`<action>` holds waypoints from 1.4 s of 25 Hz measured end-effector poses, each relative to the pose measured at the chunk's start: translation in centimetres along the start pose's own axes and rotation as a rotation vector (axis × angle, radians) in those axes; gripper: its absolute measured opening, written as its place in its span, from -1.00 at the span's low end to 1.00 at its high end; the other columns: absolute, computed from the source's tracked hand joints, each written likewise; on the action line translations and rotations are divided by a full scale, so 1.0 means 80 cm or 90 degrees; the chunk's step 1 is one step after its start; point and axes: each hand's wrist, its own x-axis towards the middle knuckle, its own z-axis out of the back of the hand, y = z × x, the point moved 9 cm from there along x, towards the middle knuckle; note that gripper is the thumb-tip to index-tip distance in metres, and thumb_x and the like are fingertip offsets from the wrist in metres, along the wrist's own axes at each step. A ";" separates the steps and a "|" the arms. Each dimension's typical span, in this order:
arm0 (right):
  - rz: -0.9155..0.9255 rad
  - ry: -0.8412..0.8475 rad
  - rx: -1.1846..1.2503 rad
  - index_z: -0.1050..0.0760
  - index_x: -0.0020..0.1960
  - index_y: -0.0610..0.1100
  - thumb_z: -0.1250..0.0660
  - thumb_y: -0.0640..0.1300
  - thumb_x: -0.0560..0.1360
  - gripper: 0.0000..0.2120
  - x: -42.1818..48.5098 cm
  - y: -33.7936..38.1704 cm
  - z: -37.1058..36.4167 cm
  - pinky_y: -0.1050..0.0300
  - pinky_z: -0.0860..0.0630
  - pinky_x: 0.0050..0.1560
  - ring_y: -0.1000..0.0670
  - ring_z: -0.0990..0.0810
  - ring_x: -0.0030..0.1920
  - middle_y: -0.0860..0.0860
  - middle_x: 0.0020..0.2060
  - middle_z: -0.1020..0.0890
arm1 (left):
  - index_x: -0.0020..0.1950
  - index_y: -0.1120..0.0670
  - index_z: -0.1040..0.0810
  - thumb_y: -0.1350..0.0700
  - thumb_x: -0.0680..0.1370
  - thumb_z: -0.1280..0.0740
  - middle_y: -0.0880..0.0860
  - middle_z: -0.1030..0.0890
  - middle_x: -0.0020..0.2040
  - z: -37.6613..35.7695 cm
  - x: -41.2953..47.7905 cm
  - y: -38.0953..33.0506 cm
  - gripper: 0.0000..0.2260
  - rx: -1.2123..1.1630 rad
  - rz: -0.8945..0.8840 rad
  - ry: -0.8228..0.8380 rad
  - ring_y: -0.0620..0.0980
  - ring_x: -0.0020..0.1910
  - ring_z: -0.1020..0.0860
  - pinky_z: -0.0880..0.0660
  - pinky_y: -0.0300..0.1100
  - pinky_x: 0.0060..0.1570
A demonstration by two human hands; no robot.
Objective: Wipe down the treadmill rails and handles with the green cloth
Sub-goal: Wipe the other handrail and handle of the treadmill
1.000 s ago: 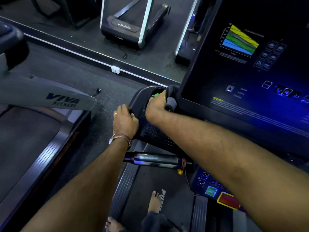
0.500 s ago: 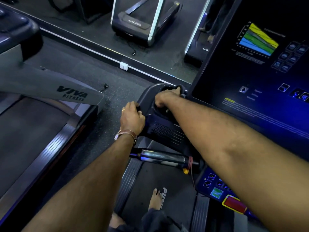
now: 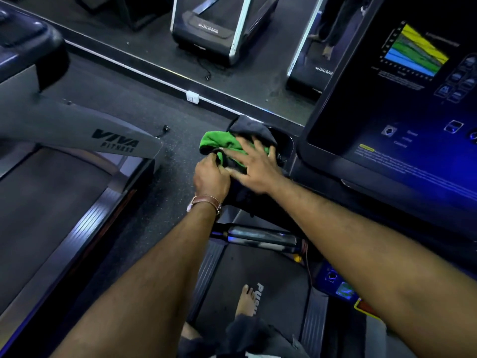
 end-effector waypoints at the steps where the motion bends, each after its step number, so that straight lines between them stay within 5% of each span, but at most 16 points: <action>1: -0.060 0.006 0.050 -0.24 0.48 0.26 -0.13 0.30 0.56 -0.49 0.013 -0.020 0.001 -0.36 -0.07 0.42 -0.19 -0.11 0.52 0.05 0.57 -0.11 | 0.05 0.21 -0.58 0.33 0.39 -0.23 0.26 -0.63 -0.02 0.002 -0.004 -0.002 -0.73 -0.003 -0.013 0.008 0.27 0.00 -0.54 -0.39 -0.01 -0.02; 4: -0.135 -0.035 0.145 -0.37 0.42 0.24 -0.18 0.27 0.54 -0.55 0.023 -0.033 0.007 -0.24 -0.21 0.43 -0.25 -0.20 0.44 0.02 0.55 -0.15 | 0.08 0.23 -0.58 0.36 0.39 -0.23 0.24 -0.63 0.00 0.005 -0.014 -0.006 -0.70 0.009 -0.065 0.049 0.23 0.01 -0.55 -0.37 -0.12 -0.01; 8: 0.101 -0.173 -0.048 -0.53 0.28 0.18 -0.39 0.16 0.39 -0.55 -0.056 0.019 0.000 -0.15 -0.45 0.07 -0.25 -0.36 0.23 -0.01 0.36 -0.44 | -0.05 0.29 -0.54 0.29 0.44 -0.21 0.31 -0.59 -0.02 0.009 -0.032 -0.003 -0.83 0.101 -0.184 0.082 0.35 -0.05 -0.53 -0.40 0.05 -0.07; 13: 0.359 0.099 -0.309 -0.66 -0.12 0.06 -0.39 -0.01 0.18 -0.73 -0.145 -0.008 -0.013 -0.06 -0.39 -0.06 -0.16 -0.50 0.01 0.13 -0.02 -0.56 | 0.23 0.31 -0.48 0.31 0.51 -0.21 0.27 -0.48 0.29 0.000 -0.056 0.010 -0.70 0.180 -0.240 0.090 0.29 0.16 -0.46 -0.40 0.03 0.22; 18: 0.222 0.086 -0.213 -0.58 0.14 0.18 -0.28 -0.08 0.48 -0.71 -0.096 0.059 -0.016 0.00 -0.50 -0.14 -0.11 -0.48 0.11 0.18 0.23 -0.46 | 0.13 0.34 -0.49 0.24 0.44 -0.21 0.33 -0.47 0.22 0.002 -0.067 -0.004 -0.69 0.221 -0.265 0.113 0.33 0.14 -0.43 -0.37 0.05 0.19; 21: 0.174 0.162 -0.195 -0.60 0.04 0.06 -0.28 -0.10 0.39 -0.74 -0.114 0.036 -0.011 0.06 -0.51 -0.18 -0.11 -0.57 0.01 0.11 0.02 -0.60 | 0.06 0.29 -0.53 0.21 0.42 -0.16 0.29 -0.48 0.22 -0.001 -0.075 -0.008 -0.71 0.237 -0.337 0.120 0.31 0.11 -0.45 -0.43 0.05 0.16; 23: 0.044 0.220 -0.187 -0.63 0.00 0.02 -0.28 -0.08 0.35 -0.73 -0.130 -0.014 -0.002 0.10 -0.52 -0.17 -0.16 -0.62 -0.05 -0.01 -0.07 -0.67 | 0.09 0.30 -0.52 0.31 0.44 -0.19 0.30 -0.47 0.24 -0.006 -0.082 0.000 -0.73 0.241 -0.362 0.129 0.31 0.14 -0.43 -0.44 0.04 0.19; 26: -0.158 0.076 0.160 -0.67 0.08 0.03 -0.41 -0.06 0.35 -0.70 -0.121 -0.033 0.035 0.06 -0.57 0.00 -0.12 -0.64 0.01 -0.05 0.00 -0.70 | 0.15 0.33 -0.50 0.36 0.42 -0.22 0.31 -0.46 0.24 -0.004 -0.091 0.003 -0.69 0.231 -0.357 0.132 0.32 0.18 -0.41 -0.41 0.04 0.22; 29: -0.113 -0.104 0.482 -0.56 0.28 -0.18 -0.45 -0.16 0.46 -0.60 -0.121 0.030 0.033 -0.01 -0.49 0.23 -0.09 -0.59 0.15 -0.13 0.16 -0.63 | 0.11 0.28 -0.54 0.21 0.39 -0.28 0.30 -0.53 0.10 0.010 -0.093 -0.007 -0.68 0.147 -0.373 0.135 0.32 0.08 -0.47 -0.41 0.04 0.15; 33: 0.077 0.000 0.052 -0.36 0.42 0.06 -0.39 0.08 0.46 -0.44 -0.189 0.092 -0.007 -0.01 -0.54 0.02 -0.12 -0.50 0.21 -0.04 0.29 -0.45 | 0.02 0.29 -0.61 0.28 0.37 -0.40 0.32 -0.59 0.07 0.017 -0.096 0.007 -0.76 0.108 -0.379 0.133 0.30 0.05 -0.55 -0.50 0.05 0.15; 35: 0.036 0.083 -0.073 -0.38 0.35 0.15 -0.41 0.13 0.38 -0.44 -0.200 0.049 0.001 0.05 -0.48 -0.03 -0.09 -0.51 0.21 0.02 0.28 -0.47 | 0.04 0.34 -0.60 0.39 0.33 -0.39 0.31 -0.57 0.15 0.018 -0.100 0.013 -0.72 0.138 -0.363 0.122 0.33 0.11 -0.51 -0.47 0.01 0.17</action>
